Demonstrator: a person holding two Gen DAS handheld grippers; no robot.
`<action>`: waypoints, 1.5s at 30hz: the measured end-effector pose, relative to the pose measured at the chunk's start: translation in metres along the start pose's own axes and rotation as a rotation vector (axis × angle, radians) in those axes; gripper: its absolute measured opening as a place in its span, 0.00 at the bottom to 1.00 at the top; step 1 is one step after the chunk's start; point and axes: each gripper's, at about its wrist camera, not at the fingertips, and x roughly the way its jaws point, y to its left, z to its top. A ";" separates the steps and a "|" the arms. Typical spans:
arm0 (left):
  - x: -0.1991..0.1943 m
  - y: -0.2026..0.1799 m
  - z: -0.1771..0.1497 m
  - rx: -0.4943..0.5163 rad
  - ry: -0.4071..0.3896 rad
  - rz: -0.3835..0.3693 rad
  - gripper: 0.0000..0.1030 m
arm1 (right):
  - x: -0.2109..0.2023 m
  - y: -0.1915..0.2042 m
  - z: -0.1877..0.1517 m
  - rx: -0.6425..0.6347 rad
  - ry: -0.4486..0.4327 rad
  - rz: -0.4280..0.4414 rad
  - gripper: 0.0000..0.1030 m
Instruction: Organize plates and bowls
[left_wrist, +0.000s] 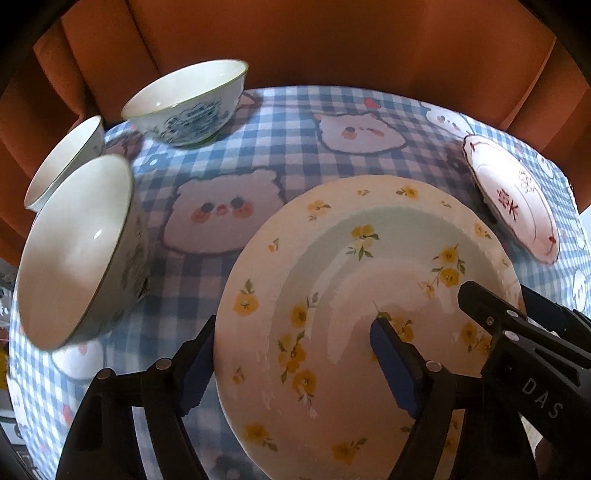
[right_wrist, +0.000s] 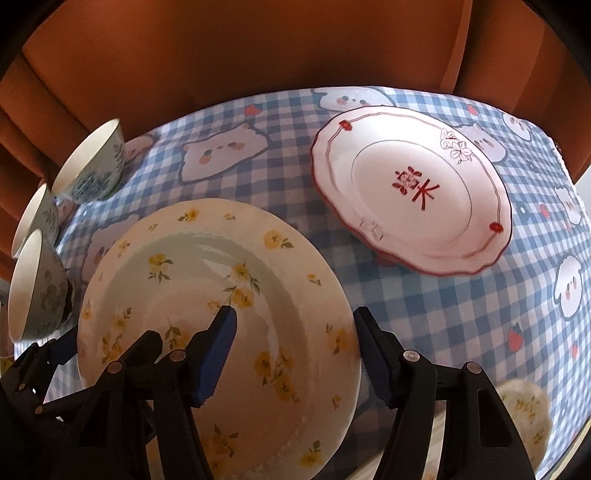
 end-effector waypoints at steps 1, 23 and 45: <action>-0.002 0.002 -0.004 -0.002 0.005 0.001 0.78 | -0.002 0.003 -0.004 -0.005 0.004 -0.001 0.66; -0.018 0.023 -0.050 0.005 0.006 0.025 0.79 | -0.010 0.032 -0.050 -0.065 0.043 -0.016 0.60; -0.077 0.037 -0.059 0.081 -0.049 -0.068 0.78 | -0.074 0.051 -0.072 0.016 -0.028 -0.099 0.61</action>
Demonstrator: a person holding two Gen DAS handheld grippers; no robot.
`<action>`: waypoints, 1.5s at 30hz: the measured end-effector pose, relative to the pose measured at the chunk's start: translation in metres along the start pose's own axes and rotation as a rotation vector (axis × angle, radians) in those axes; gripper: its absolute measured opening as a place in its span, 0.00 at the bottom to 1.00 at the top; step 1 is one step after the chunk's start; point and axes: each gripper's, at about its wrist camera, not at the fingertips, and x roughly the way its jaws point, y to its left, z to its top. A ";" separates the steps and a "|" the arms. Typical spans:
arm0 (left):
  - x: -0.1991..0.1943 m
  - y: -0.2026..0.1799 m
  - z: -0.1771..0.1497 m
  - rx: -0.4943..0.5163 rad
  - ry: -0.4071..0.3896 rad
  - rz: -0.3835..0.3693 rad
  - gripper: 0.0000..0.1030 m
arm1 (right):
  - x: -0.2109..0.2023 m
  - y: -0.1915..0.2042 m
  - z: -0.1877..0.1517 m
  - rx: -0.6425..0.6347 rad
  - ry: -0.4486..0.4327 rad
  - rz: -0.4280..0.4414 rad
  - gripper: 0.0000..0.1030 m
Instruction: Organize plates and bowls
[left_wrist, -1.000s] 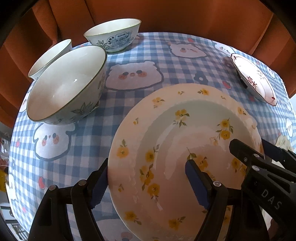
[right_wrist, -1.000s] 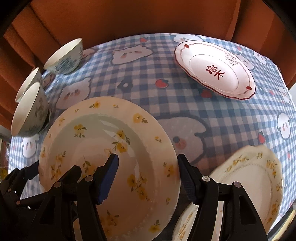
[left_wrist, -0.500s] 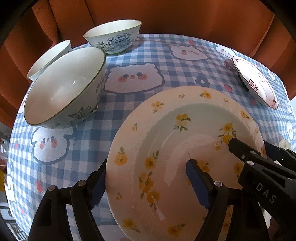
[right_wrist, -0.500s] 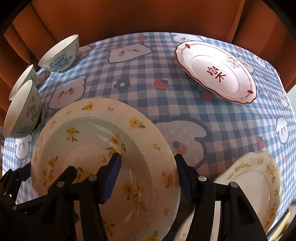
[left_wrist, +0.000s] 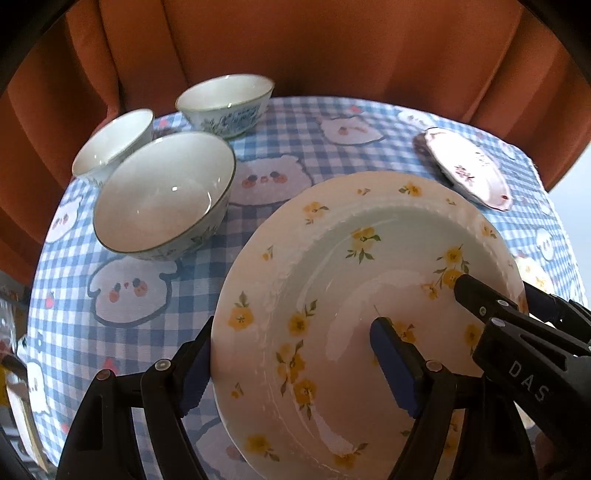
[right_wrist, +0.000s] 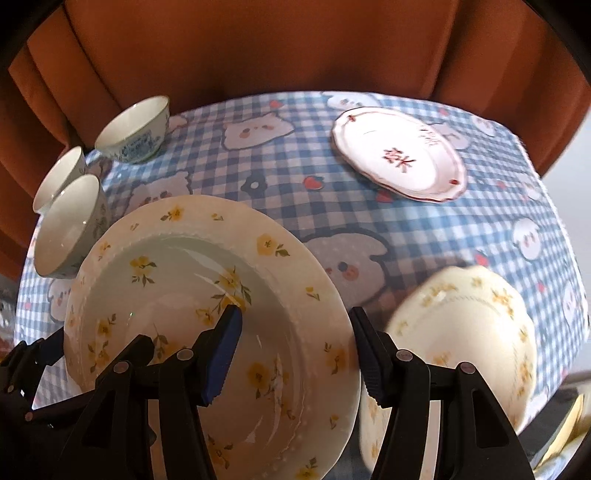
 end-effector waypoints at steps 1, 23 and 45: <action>-0.003 -0.002 -0.001 0.006 -0.007 0.000 0.78 | -0.004 -0.001 -0.003 0.006 -0.006 -0.002 0.61; -0.028 -0.127 -0.028 -0.027 -0.028 0.016 0.78 | -0.042 -0.122 -0.026 -0.005 -0.016 0.034 0.61; 0.015 -0.244 -0.032 -0.046 0.033 -0.023 0.78 | -0.017 -0.250 -0.029 -0.004 0.021 0.007 0.61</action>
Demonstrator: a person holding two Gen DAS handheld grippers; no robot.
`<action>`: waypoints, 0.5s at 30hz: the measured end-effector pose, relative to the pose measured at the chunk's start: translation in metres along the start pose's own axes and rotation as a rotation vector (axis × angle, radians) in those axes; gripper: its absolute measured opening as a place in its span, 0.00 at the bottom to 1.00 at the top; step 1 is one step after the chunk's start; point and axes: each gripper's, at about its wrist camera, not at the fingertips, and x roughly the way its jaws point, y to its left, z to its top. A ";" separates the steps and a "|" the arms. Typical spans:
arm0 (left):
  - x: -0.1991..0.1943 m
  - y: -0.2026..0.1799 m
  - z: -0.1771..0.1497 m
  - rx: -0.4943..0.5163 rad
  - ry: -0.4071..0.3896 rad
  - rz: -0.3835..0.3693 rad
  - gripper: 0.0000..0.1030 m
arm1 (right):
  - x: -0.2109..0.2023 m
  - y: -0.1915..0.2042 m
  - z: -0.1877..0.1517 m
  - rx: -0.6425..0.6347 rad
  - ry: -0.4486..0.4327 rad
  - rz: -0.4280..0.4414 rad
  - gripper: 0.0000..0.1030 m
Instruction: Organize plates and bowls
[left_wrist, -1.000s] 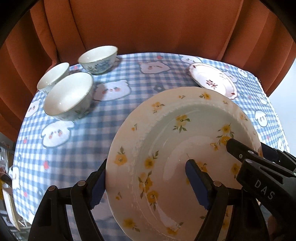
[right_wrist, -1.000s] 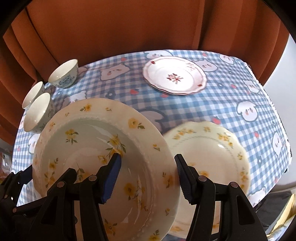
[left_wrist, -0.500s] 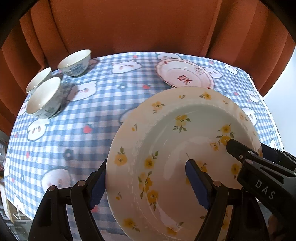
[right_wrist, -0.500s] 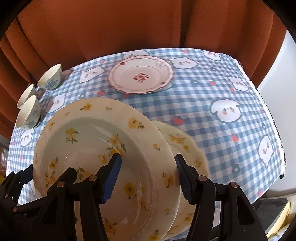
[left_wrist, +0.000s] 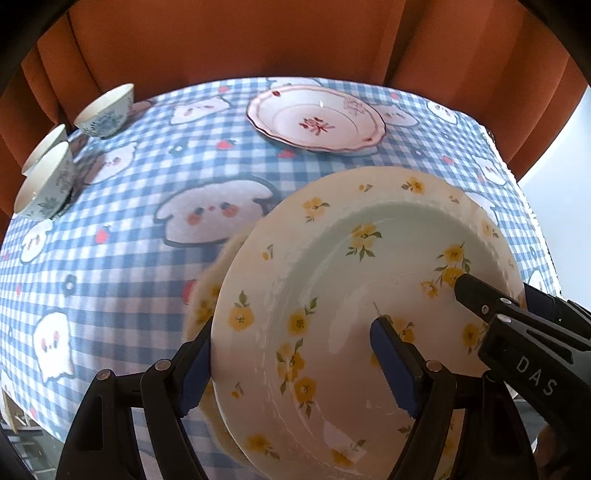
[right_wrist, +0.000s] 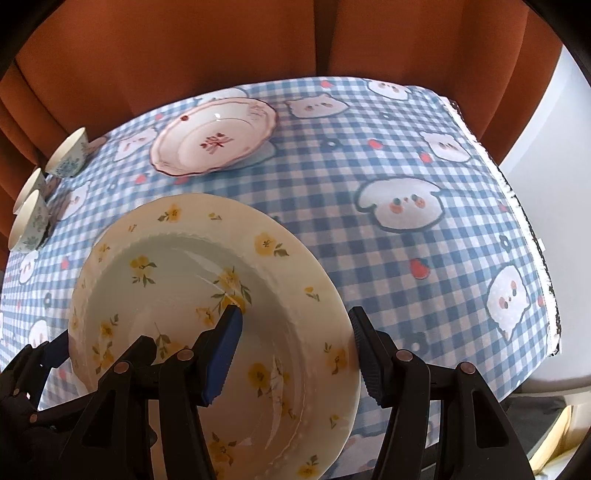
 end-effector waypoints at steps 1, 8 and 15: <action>0.003 -0.003 0.000 -0.001 0.008 -0.001 0.78 | 0.002 -0.003 0.000 -0.001 0.003 -0.001 0.61; 0.016 -0.011 0.000 -0.017 0.027 0.010 0.79 | 0.016 -0.013 0.003 -0.011 0.022 -0.005 0.61; 0.026 -0.005 0.001 -0.056 0.046 0.017 0.80 | 0.025 -0.009 0.008 -0.045 0.032 0.000 0.61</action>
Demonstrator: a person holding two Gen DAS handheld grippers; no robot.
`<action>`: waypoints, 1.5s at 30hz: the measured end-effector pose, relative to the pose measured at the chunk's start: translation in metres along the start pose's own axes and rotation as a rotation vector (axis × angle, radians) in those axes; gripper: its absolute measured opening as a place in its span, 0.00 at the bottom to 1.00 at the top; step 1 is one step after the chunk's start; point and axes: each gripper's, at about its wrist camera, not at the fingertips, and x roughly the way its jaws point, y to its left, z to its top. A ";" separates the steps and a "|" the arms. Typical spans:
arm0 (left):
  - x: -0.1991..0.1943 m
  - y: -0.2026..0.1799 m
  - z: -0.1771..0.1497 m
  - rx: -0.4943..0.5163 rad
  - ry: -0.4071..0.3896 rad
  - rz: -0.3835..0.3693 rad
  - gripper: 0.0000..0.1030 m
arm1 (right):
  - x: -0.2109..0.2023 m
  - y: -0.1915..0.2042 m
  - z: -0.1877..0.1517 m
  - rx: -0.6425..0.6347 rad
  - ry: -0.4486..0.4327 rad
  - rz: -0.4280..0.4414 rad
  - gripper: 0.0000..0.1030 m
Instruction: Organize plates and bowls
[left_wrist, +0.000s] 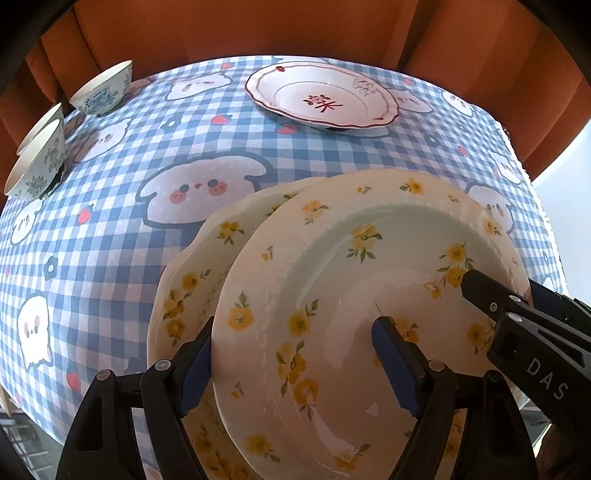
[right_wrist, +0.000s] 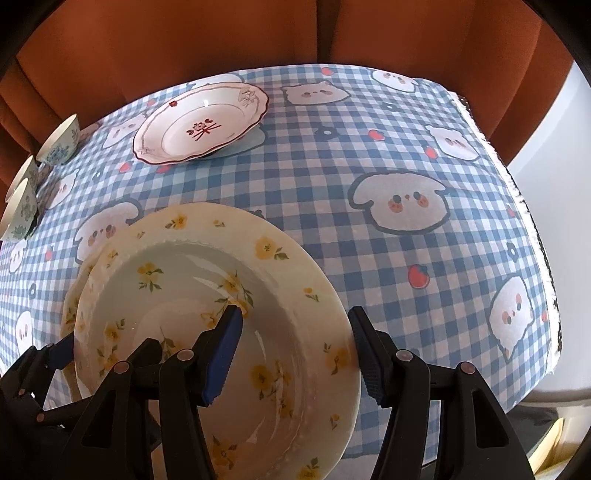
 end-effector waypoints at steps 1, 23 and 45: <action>0.001 0.001 0.000 -0.003 0.002 0.003 0.80 | 0.001 0.001 0.000 -0.002 0.000 0.001 0.61; 0.005 -0.004 -0.002 0.037 -0.013 0.099 0.87 | 0.007 0.003 -0.011 -0.002 0.009 0.037 0.51; -0.016 0.009 -0.016 -0.018 -0.014 0.213 0.87 | 0.011 0.013 -0.018 -0.065 0.008 0.105 0.38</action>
